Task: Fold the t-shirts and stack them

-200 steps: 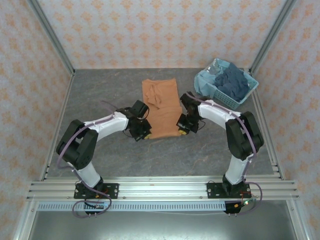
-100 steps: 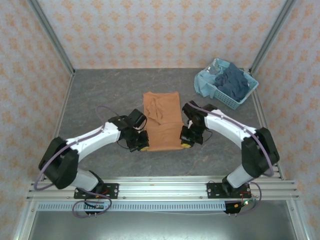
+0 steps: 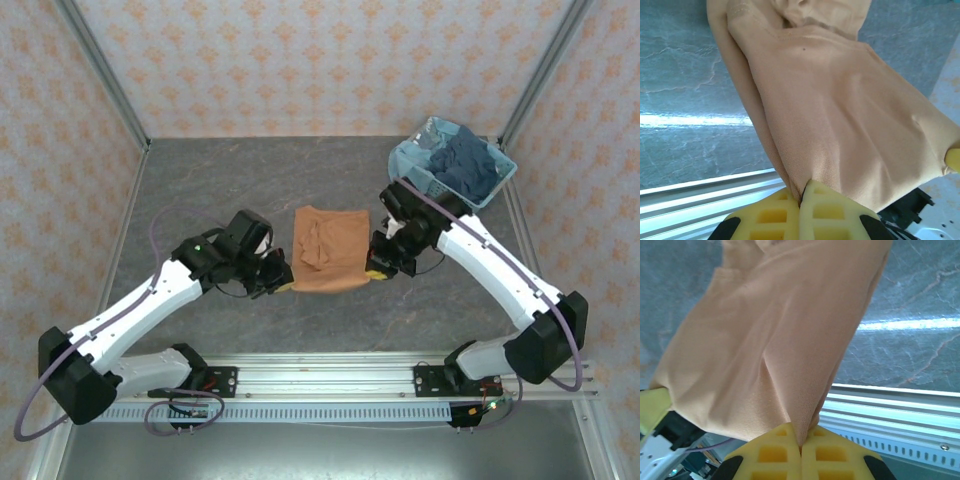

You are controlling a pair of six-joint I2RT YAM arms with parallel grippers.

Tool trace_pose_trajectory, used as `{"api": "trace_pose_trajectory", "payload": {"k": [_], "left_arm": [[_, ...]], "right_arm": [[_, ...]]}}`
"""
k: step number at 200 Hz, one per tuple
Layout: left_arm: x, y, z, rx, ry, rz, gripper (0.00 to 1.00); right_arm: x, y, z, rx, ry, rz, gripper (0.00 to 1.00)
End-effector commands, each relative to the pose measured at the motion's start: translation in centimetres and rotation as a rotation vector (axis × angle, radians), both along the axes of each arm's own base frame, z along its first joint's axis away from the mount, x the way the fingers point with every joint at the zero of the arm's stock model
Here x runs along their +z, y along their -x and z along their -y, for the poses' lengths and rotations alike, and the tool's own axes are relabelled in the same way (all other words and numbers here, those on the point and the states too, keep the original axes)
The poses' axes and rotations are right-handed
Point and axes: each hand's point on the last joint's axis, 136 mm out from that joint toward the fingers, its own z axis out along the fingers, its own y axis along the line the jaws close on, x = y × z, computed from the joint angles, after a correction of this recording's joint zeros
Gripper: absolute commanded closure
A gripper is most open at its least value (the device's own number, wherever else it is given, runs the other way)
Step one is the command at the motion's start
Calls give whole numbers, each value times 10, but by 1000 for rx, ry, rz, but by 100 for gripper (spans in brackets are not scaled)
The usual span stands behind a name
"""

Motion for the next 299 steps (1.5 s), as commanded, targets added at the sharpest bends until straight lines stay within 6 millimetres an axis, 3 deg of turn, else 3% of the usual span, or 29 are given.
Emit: {"api": "trace_pose_trajectory", "payload": {"k": [1, 30, 59, 114, 155, 182, 193, 204, 216, 229, 241, 259, 276, 299], "left_arm": [[15, -13, -5, 62, -17, 0, 100], [20, -37, -8, 136, -12, -28, 100], [14, -68, -13, 214, -23, -77, 100], [4, -141, -5, 268, -36, -140, 100], [-23, -203, -6, 296, -69, -164, 100], [-66, -249, -11, 327, -104, -194, 96], [-79, -268, -13, 343, -96, -195, 89], [-82, -289, -7, 343, -56, -163, 68], [-75, -307, -12, 344, -77, -111, 49], [-53, -321, -19, 345, -103, -24, 41], [-32, -321, -27, 361, -132, 27, 40], [-10, -303, -37, 374, -180, 62, 39], [4, -273, -38, 362, -205, 89, 40], [-3, -218, -25, 363, -160, 35, 43]], "right_arm": [[11, -2, 9, -92, 38, -67, 100], [16, -24, 4, -154, -10, -87, 100], [6, -50, -2, -191, -29, -123, 100], [-15, -118, -2, -253, -25, -119, 100], [-54, -170, 6, -294, 12, -149, 100], [-84, -214, 14, -328, 33, -123, 100], [-90, -239, 13, -328, 18, -71, 85], [-96, -256, 21, -338, 55, -56, 69], [-100, -264, 33, -347, 135, -62, 55], [-88, -273, 45, -349, 199, -1, 45], [-71, -279, 53, -358, 226, 78, 40], [-53, -273, 62, -368, 244, 143, 38], [-49, -255, 65, -369, 241, 154, 43], [-50, -219, 58, -367, 184, 176, 50]]}}
